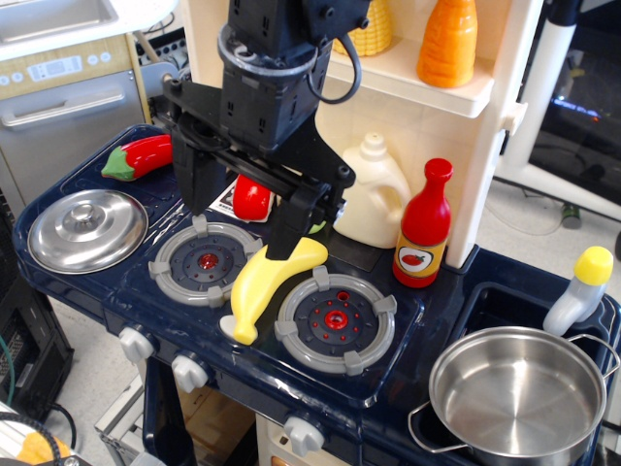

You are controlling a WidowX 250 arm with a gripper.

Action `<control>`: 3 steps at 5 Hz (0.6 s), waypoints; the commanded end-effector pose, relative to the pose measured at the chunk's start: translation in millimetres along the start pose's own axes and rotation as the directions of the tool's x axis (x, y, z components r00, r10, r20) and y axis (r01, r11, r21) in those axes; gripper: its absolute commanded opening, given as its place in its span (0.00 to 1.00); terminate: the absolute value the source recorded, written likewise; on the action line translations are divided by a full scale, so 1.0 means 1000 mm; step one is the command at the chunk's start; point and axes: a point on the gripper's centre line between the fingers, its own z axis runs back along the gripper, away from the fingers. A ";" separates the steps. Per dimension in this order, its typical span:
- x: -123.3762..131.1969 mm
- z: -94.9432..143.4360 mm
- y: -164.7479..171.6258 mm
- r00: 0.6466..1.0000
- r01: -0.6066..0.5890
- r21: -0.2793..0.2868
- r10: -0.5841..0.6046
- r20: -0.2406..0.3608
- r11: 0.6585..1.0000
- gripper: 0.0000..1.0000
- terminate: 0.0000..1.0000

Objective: Put lid on pot or pan

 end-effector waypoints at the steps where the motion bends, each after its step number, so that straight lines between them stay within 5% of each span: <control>1: 0.000 0.000 0.000 1.000 0.000 0.000 0.000 0.000 1.000 1.00 0.00; 3: 0.010 -0.027 0.092 0.994 0.107 0.091 -0.107 -0.003 0.990 1.00 0.00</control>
